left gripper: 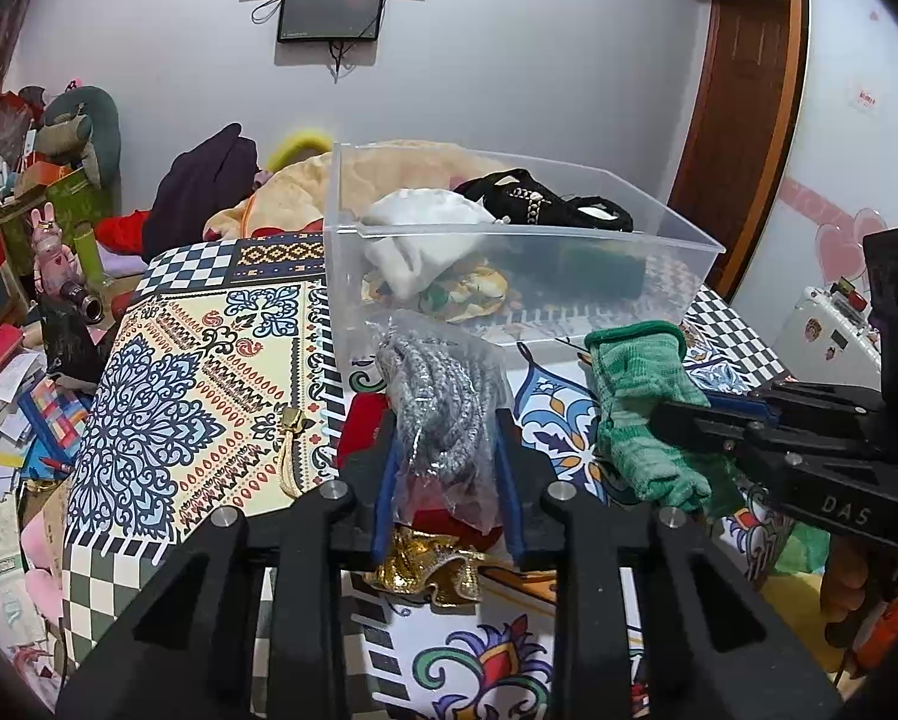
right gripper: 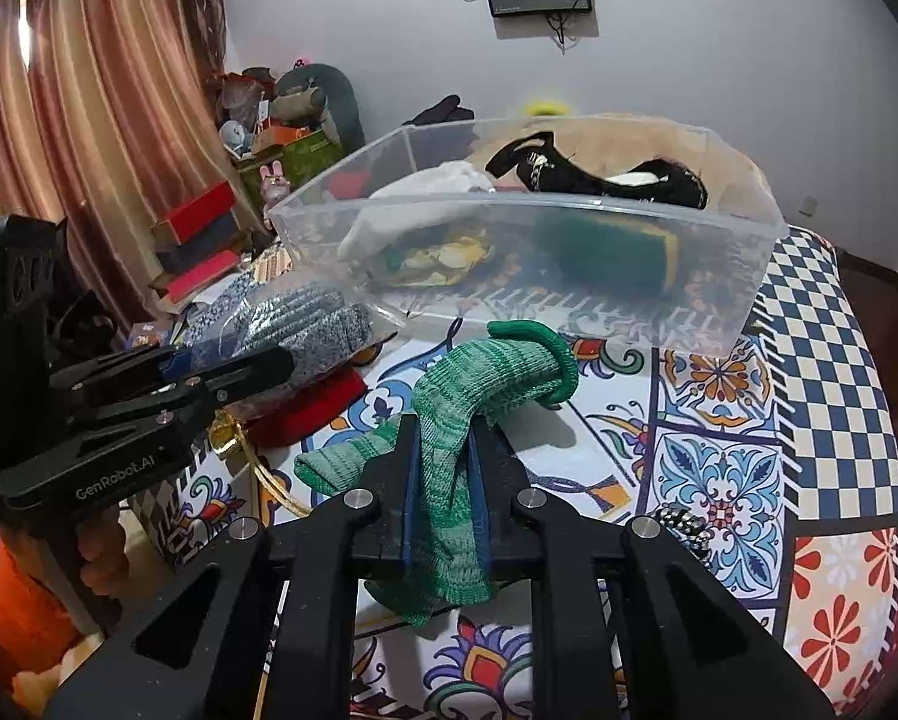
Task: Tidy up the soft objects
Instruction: 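Grasp the green knit glove with the right tool while the left tool grasps the grey mesh bag, then carry glove and mesh bag into the clear box while both tools open to release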
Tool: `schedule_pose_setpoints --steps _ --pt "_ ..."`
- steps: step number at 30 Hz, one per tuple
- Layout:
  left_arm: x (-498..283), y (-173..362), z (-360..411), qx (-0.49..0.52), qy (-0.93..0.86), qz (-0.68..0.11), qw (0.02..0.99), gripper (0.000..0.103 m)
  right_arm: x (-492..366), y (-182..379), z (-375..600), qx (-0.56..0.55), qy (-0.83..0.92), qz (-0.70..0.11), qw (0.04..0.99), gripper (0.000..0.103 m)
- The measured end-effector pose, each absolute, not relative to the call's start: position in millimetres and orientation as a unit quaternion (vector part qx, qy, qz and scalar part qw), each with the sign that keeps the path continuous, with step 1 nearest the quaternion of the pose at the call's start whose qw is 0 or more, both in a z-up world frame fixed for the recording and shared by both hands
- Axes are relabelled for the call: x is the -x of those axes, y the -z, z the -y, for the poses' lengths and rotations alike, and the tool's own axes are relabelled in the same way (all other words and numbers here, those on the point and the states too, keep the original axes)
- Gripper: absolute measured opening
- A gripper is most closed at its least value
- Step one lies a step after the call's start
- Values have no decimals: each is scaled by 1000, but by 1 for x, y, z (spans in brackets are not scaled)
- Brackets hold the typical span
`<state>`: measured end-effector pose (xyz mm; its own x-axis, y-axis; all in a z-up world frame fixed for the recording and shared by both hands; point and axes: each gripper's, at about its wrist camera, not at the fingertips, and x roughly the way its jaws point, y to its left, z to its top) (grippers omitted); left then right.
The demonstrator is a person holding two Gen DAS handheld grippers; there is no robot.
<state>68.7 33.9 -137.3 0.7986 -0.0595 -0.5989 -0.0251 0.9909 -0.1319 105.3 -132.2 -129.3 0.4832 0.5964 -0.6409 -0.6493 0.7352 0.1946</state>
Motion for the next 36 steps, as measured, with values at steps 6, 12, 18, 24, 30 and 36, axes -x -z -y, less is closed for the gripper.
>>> schedule_pose_setpoints --steps 6,12,18,24,30,36 --pt "-60 125 -30 61 12 -303 951 27 -103 112 142 31 -356 -335 872 13" --pt "-52 103 -24 60 23 -276 959 27 -104 91 153 25 -345 -307 887 13" --pt "-52 82 -21 61 27 -252 965 27 -105 67 159 29 -335 -270 902 13" --pt "-61 60 -24 60 24 -223 973 27 -111 42 161 20 -330 -234 914 13" --pt "-82 52 -28 60 18 -218 974 27 -122 32 149 24 -328 -215 919 13" --pt "-105 55 -35 70 13 -227 971 27 -138 32 133 29 -326 -214 921 13"
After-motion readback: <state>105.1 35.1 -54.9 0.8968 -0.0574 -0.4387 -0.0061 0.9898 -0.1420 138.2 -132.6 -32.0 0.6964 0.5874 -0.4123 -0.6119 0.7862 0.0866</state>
